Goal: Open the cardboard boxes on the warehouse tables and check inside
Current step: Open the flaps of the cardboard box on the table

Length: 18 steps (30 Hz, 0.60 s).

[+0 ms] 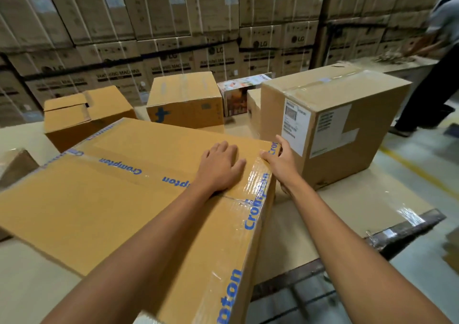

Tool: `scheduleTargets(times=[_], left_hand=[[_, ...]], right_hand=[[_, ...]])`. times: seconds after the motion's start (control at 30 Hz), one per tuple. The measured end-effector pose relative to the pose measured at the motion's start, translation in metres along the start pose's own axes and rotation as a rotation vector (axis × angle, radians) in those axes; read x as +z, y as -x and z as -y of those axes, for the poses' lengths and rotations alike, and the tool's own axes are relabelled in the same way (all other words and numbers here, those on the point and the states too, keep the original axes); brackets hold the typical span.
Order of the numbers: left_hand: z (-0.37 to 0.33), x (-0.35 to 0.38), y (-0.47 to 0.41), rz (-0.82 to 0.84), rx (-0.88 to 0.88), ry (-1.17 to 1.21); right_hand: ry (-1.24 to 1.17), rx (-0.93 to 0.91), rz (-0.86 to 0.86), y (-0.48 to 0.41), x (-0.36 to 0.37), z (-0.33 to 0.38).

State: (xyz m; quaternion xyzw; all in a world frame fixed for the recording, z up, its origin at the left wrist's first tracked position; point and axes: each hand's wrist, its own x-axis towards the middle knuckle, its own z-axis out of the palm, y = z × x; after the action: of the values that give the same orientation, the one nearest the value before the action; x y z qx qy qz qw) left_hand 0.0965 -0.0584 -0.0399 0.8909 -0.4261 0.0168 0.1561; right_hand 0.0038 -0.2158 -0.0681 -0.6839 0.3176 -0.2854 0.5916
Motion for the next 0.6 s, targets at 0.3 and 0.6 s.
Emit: scheduleTargets(times=[0.3,0.6], left_hand=[[-0.022,-0.018,0.054,0.122,0.025,-0.081],[-0.109,-0.003,0.128,0.175,-0.216,-0.327]], right_hand=[[0.148,-0.112,-0.202,0.093,-0.011,-0.010],[-0.021,-0.197,-0.217,0.199,-0.049,-0.032]])
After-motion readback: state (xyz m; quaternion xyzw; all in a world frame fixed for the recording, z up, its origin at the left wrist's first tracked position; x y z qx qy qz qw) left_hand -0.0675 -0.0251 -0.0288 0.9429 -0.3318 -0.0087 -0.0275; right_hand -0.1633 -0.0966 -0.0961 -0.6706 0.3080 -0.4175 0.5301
